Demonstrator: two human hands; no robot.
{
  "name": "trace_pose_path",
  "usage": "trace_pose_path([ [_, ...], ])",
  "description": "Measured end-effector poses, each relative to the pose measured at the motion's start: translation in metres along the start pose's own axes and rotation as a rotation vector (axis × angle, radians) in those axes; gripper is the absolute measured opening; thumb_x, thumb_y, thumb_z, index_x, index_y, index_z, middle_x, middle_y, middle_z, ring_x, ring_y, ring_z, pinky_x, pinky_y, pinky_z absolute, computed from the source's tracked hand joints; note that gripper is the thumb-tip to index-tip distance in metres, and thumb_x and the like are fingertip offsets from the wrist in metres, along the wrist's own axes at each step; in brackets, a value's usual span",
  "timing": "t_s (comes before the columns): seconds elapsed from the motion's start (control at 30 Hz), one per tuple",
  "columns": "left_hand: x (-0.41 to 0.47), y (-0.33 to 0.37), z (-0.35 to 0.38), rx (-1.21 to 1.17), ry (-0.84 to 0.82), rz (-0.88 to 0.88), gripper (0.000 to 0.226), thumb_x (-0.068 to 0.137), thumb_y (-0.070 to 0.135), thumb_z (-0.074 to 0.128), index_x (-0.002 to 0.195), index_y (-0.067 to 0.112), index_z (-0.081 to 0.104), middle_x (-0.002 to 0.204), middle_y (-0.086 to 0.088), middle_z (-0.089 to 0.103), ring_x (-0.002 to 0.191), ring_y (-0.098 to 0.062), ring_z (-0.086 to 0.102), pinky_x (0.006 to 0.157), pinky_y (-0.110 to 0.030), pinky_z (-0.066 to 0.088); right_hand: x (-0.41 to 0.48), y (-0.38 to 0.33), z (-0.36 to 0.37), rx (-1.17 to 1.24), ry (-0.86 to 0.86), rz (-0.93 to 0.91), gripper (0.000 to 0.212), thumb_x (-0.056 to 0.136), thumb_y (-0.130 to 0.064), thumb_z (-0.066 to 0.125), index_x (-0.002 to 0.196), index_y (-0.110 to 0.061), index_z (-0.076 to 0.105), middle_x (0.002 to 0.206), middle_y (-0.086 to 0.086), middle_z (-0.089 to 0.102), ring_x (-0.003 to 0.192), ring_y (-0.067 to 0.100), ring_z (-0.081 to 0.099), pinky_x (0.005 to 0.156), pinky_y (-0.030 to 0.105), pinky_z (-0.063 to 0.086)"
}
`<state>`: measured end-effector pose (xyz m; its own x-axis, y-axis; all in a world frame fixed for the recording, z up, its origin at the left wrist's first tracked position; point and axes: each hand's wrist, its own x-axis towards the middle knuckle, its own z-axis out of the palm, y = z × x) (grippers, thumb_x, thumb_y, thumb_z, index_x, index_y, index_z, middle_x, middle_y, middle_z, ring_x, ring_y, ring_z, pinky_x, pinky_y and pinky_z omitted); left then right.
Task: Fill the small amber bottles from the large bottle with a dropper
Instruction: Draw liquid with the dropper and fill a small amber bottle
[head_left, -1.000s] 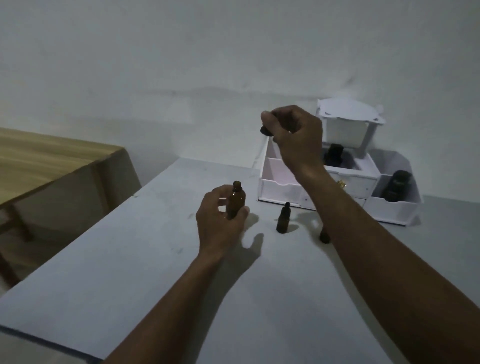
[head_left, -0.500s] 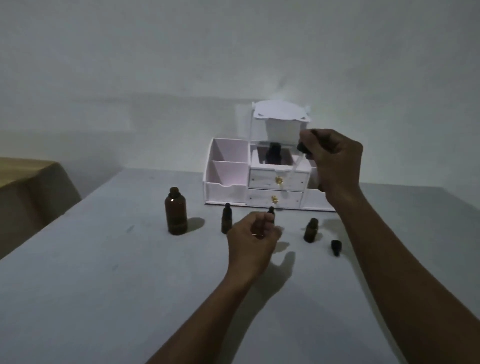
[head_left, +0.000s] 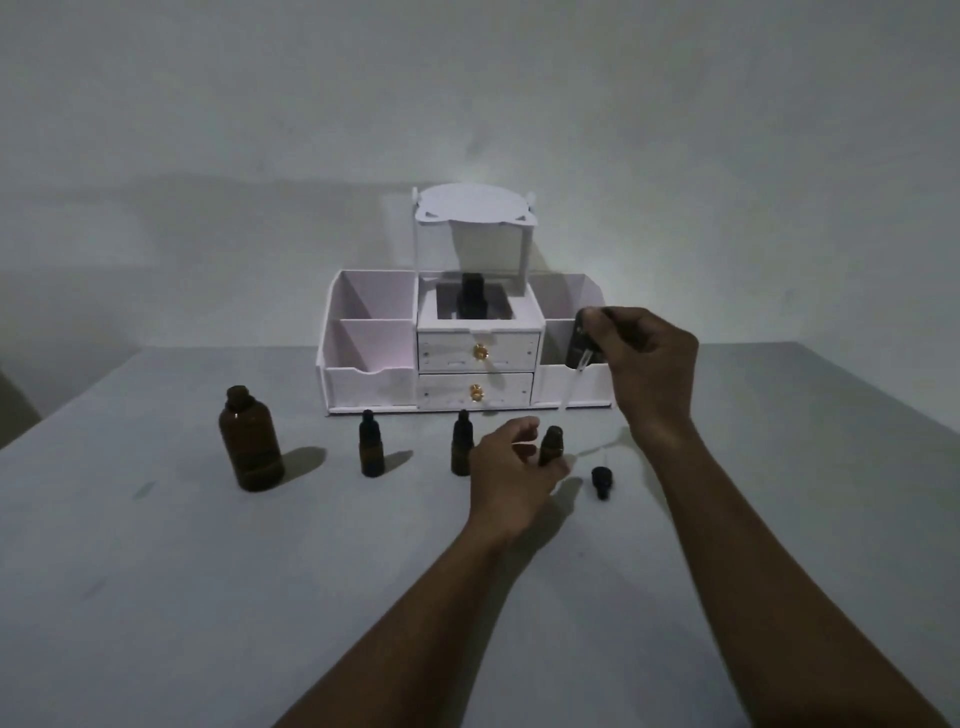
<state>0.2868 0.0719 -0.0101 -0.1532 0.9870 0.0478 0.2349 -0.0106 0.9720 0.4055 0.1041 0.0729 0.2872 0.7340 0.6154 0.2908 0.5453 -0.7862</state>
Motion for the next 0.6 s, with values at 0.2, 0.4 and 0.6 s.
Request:
trace_pose_path([
  [0.2, 0.0009, -0.0053, 0.0004, 0.043, 0.005, 0.029, 0.053, 0.082, 0.018, 0.084, 0.131, 0.018, 0.064, 0.126, 0.006, 0.067, 0.106, -0.007, 0.060, 0.087, -0.018, 0.045, 0.0002, 0.0028, 0.0044, -0.031, -0.021, -0.001, 0.016, 0.088, -0.023, 0.073, 0.099, -0.012, 0.076, 0.080, -0.010, 0.070, 0.065, -0.010, 0.067, 0.059, 0.003, 0.047],
  [0.4, 0.0004, -0.0038, -0.0056, 0.132, 0.016, 0.107, 0.042, 0.085, 0.010, 0.079, 0.126, 0.012, 0.069, 0.124, -0.001, 0.071, 0.102, -0.004, 0.062, 0.092, -0.015, 0.044, -0.0020, 0.0027, 0.0057, -0.013, -0.028, 0.016, 0.012, 0.086, -0.020, 0.074, 0.095, -0.013, 0.077, 0.075, -0.009, 0.071, 0.063, -0.007, 0.068, 0.060, 0.006, 0.049],
  [0.6, -0.0020, -0.0009, -0.0027, 0.143, 0.023, 0.088, 0.042, 0.087, 0.011, 0.077, 0.128, 0.012, 0.068, 0.127, -0.002, 0.070, 0.114, -0.015, 0.065, 0.103, -0.027, 0.046, -0.0047, 0.0057, 0.0080, -0.075, -0.034, 0.012, 0.013, 0.086, -0.023, 0.074, 0.096, -0.015, 0.077, 0.075, -0.020, 0.066, 0.065, -0.015, 0.064, 0.062, 0.000, 0.045],
])
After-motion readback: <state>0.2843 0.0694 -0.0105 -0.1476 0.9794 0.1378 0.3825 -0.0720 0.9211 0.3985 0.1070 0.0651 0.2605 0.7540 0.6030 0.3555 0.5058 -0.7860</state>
